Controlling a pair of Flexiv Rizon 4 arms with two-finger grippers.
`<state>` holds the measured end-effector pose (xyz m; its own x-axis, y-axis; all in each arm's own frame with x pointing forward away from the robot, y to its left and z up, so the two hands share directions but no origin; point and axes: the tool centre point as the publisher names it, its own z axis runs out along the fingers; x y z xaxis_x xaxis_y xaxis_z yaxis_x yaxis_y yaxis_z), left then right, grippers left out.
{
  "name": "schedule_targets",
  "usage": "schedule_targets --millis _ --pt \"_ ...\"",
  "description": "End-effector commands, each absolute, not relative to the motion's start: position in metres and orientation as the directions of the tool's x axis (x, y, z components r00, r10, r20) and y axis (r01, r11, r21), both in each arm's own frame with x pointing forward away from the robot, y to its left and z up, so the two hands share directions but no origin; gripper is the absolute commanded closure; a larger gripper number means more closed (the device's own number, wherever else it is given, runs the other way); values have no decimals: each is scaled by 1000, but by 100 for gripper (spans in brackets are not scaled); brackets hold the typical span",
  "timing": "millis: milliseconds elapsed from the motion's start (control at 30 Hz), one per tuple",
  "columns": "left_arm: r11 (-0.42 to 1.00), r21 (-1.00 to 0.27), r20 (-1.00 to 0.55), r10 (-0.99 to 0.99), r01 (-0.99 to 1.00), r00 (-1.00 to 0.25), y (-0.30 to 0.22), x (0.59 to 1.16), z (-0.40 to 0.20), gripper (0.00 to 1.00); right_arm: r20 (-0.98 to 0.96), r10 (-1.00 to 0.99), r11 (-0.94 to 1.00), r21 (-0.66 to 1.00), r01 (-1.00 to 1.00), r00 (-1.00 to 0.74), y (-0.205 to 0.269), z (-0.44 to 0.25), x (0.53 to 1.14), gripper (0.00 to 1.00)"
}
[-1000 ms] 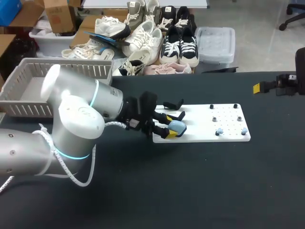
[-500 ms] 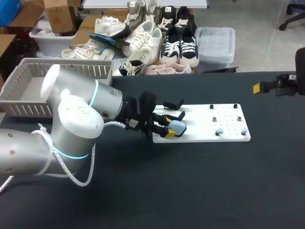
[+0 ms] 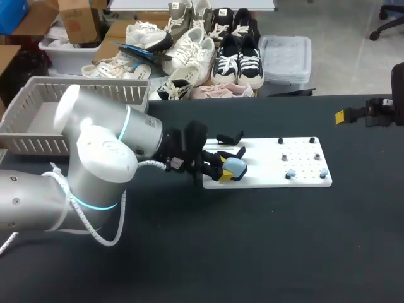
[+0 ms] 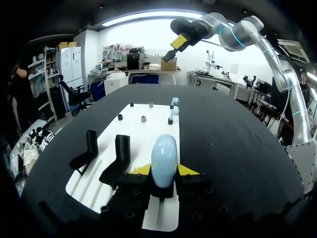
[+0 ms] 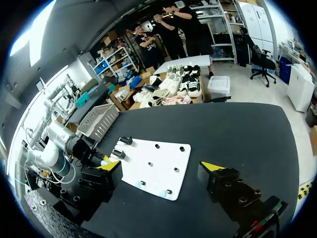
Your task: Pick up each earbud case from the left stands, insert the matching earbuds, close the lid, and place the case in the box.
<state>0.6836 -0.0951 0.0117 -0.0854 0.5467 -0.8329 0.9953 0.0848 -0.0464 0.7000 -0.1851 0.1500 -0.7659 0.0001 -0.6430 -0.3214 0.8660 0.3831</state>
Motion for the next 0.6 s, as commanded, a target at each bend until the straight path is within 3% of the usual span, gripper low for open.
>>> schedule_targets --millis 33,600 --pt "82 -46 -834 546 996 -84 -96 684 13 100 -643 0 866 383 -321 -766 -185 150 700 0" --pt "119 -49 -870 483 992 -101 -90 684 53 100 -643 0 866 383 -321 -766 -185 150 700 0"
